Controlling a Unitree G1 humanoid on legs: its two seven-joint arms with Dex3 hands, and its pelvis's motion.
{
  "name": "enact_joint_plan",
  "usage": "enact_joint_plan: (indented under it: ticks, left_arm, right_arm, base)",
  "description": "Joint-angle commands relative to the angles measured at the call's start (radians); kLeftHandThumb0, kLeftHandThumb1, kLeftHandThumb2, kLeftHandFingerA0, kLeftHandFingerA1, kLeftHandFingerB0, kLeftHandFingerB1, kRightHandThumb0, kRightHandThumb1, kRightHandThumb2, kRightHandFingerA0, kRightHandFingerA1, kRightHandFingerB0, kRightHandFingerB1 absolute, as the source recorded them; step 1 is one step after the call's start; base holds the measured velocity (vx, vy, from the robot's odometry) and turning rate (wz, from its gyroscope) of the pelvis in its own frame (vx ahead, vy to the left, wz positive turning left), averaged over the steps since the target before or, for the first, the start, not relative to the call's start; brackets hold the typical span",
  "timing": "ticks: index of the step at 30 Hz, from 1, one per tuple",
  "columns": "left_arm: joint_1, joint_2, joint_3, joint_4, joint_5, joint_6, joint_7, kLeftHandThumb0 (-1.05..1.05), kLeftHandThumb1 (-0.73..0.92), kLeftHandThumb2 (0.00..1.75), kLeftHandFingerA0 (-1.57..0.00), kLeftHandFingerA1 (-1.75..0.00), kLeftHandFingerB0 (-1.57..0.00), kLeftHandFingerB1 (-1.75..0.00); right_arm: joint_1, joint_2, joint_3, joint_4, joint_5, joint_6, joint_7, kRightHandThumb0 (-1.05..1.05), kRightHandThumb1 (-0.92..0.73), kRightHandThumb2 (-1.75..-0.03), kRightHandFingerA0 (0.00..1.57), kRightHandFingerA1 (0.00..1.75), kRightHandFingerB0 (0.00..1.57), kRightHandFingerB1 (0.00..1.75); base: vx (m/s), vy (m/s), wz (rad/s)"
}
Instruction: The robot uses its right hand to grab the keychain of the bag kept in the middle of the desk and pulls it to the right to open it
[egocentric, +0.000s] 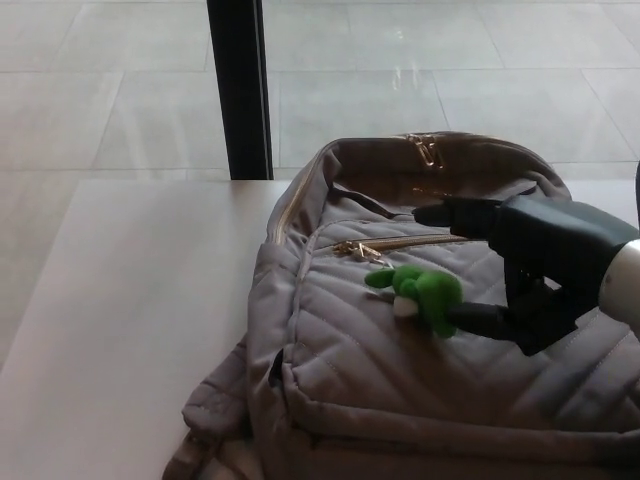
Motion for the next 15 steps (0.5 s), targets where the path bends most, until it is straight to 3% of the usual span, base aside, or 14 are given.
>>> enact_joint_plan:
  ticks: [1, 2, 4, 5, 6, 7, 8, 10, 11, 12, 13, 14, 15]
  left_arm:
    - [0.0, 0.014, 0.008, -0.006, -0.008, 0.001, -0.014, -0.66, 0.74, 0.62, -0.65, -0.59, -0.53, -0.42]
    - [-0.002, 0.011, 0.018, -0.003, -0.018, 0.003, -0.02, -0.67, 0.73, 0.62, -0.65, -0.6, -0.54, -0.43]
    - [0.0, 0.008, 0.024, -0.006, -0.02, 0.001, -0.021, -0.68, 0.73, 0.62, -0.65, -0.59, -0.56, -0.44]
    - [-0.001, 0.009, 0.024, -0.003, -0.017, -0.002, -0.021, -0.69, 0.73, 0.63, -0.66, -0.59, -0.56, -0.44]
    - [0.0, 0.009, 0.025, -0.003, -0.016, -0.002, -0.021, -0.68, 0.74, 0.63, -0.67, -0.59, -0.56, -0.43]
    - [0.0, 0.01, 0.026, -0.002, -0.016, -0.002, -0.021, -0.68, 0.74, 0.63, -0.67, -0.59, -0.56, -0.43]
    - [0.001, 0.01, 0.025, -0.005, -0.014, 0.0, -0.02, -0.69, 0.75, 0.63, -0.66, -0.58, -0.55, -0.42]
    - [0.003, 0.009, 0.027, -0.007, -0.015, -0.007, -0.018, -0.69, 0.76, 0.63, -0.65, -0.58, -0.56, -0.43]
    - [0.006, 0.008, 0.02, -0.008, -0.005, -0.014, -0.008, -0.7, 0.77, 0.63, -0.66, -0.57, -0.56, -0.42]
    - [0.01, 0.008, 0.014, -0.01, 0.001, -0.023, -0.007, -0.71, 0.79, 0.64, -0.64, -0.56, -0.55, -0.41]
    - [0.011, 0.008, 0.014, -0.009, 0.0, -0.024, -0.01, -0.71, 0.79, 0.64, -0.64, -0.56, -0.55, -0.41]
    - [0.01, 0.006, 0.015, -0.008, -0.002, -0.023, -0.008, -0.71, 0.79, 0.64, -0.64, -0.57, -0.55, -0.41]
    - [0.01, 0.006, 0.015, -0.008, -0.002, -0.024, -0.007, -0.71, 0.79, 0.64, -0.64, -0.57, -0.55, -0.41]
  right_arm:
    - [0.015, 0.003, 0.031, -0.002, -0.05, 0.09, 0.074, -1.03, -0.61, -1.06, 1.05, 1.38, 0.11, 0.24]
    - [0.01, 0.019, 0.045, -0.018, -0.062, 0.095, 0.073, -1.05, -0.61, -1.04, 0.97, 1.37, 0.05, 0.26]
    - [0.01, 0.039, 0.044, -0.028, -0.055, 0.099, 0.079, -1.04, -0.59, -1.03, 0.97, 1.3, 0.03, 0.25]
    - [0.016, 0.052, 0.037, -0.031, -0.049, 0.089, 0.073, -1.01, -0.56, -1.0, 1.04, 1.23, 0.1, 0.3]
    - [0.019, 0.06, 0.035, -0.032, -0.046, 0.089, 0.073, -1.05, -0.56, -0.79, 1.04, 1.17, 0.09, 0.33]
    - [0.021, 0.07, 0.032, -0.033, -0.044, 0.092, 0.075, -1.05, -0.56, -0.79, 1.04, 1.17, 0.09, 0.33]
    - [0.021, 0.082, 0.029, -0.033, -0.039, 0.106, 0.078, -1.04, -0.57, -0.98, 1.0, 1.17, 0.07, 0.27]
    - [0.028, 0.107, 0.023, -0.034, -0.034, 0.119, 0.076, -1.04, -0.57, -0.95, 1.06, 1.19, 0.09, 0.35]
    - [0.028, 0.109, 0.025, -0.033, -0.037, 0.117, 0.077, -0.92, -0.64, -0.6, 1.02, 1.15, 0.13, 0.32]
    - [0.035, 0.116, 0.02, -0.03, -0.037, 0.116, 0.074, -0.92, -0.51, -0.91, 1.04, 1.21, 0.15, 0.43]
    - [0.045, 0.124, 0.013, -0.026, -0.037, 0.113, 0.065, -0.87, -0.62, -0.6, 1.0, 1.25, 0.22, 0.34]
    - [0.054, 0.134, 0.006, -0.022, -0.039, 0.121, 0.056, -0.96, -0.53, -0.89, 1.01, 1.24, 0.22, 0.43]
    - [0.058, 0.139, 0.003, -0.021, -0.042, 0.124, 0.055, -0.96, -0.53, -0.89, 1.01, 1.24, 0.22, 0.43]
  base:
    - [0.0, 0.0, 0.0]
    - [0.0, 0.0, 0.0]
    - [0.0, 0.0, 0.0]
    - [0.0, 0.0, 0.0]
    - [0.0, 0.0, 0.0]
    - [0.0, 0.0, 0.0]
    - [0.0, 0.0, 0.0]
    - [0.0, 0.0, 0.0]
    - [0.0, 0.0, 0.0]
    - [0.0, 0.0, 0.0]
    - [0.0, 0.0, 0.0]
    - [0.0, 0.0, 0.0]
    - [0.0, 0.0, 0.0]
